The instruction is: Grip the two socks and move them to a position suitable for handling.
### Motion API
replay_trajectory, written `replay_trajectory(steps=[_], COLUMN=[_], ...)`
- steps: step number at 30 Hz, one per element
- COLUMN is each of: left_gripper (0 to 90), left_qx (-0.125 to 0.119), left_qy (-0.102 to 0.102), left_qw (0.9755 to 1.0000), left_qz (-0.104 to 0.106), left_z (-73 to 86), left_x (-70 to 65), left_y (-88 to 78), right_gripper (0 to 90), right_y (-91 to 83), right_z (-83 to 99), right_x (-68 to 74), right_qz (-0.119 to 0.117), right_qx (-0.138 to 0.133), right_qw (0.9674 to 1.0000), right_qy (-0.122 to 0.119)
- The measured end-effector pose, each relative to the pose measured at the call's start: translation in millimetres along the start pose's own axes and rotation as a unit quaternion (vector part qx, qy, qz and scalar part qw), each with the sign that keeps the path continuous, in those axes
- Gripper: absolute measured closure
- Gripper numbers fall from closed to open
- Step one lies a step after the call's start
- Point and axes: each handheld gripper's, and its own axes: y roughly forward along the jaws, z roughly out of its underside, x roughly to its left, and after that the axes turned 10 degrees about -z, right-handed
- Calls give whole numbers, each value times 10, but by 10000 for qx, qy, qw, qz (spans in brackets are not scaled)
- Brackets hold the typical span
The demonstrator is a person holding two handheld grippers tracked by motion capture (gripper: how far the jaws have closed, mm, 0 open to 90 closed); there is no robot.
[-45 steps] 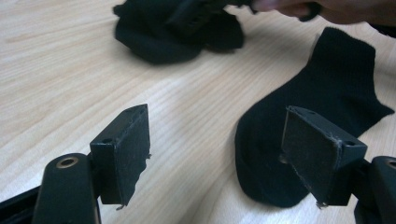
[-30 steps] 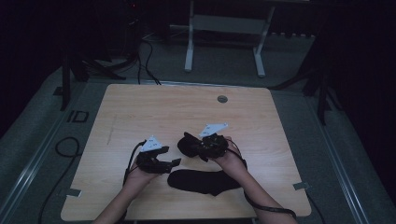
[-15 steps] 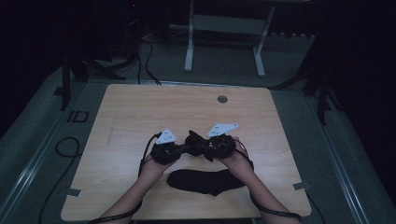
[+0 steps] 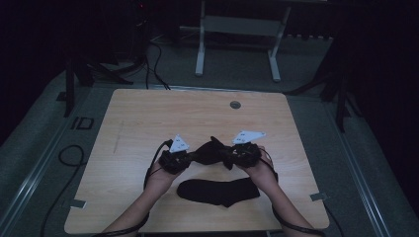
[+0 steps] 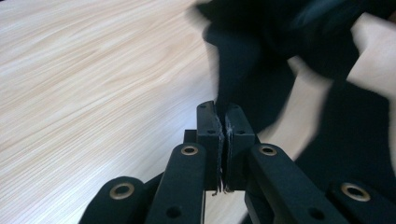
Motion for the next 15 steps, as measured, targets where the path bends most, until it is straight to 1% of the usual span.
replay_trajectory(steps=[1,2,3,4,5,6,7,8,9,10,12,13,14,15], left_gripper=[877,877,878,877,877,877,877,877,877,876,876,876,876,876], left_qx=[41,80,138,209,232,248,282,341,406,531,696,803,843,843], left_qy=[-198,-316,-247,-228,-233,-197,-203,-224,-239,-270,-283,-291,-293,-293], left_qw=[9997,9994,9996,9995,9994,9995,9994,9992,9989,9981,9970,9961,9958,9958], left_qz=[165,110,27,98,67,-8,30,17,44,151,158,204,183,183], left_z=[30,57,77,95,114,128,139,152,160,170,203,223,235,235], left_x=[65,104,126,146,157,163,170,170,173,179,176,179,180,180], left_y=[0,-10,-22,-27,-33,-39,-33,-15,2,39,105,140,155,155], right_gripper=[799,819,819,816,812,813,810,806,805,803,797,794,789,789], right_y=[-54,-109,-153,-185,-214,-236,-239,-219,-178,-148,-46,6,69,69], right_z=[16,33,47,59,79,106,135,164,203,226,283,314,350,350], right_x=[-57,-119,-149,-167,-193,-220,-238,-249,-254,-253,-262,-272,-293,-293], right_qz=[43,-51,192,475,474,403,411,399,360,364,389,382,390,390], right_qx=[-53,-114,-78,16,25,-34,-40,16,88,114,299,363,487,487], right_qw=[9999,9994,9991,9983,9981,9980,9977,9977,9976,9974,9963,9959,9947,9947], right_qy=[129,324,377,341,389,483,531,546,585,616,709,741,823,823])
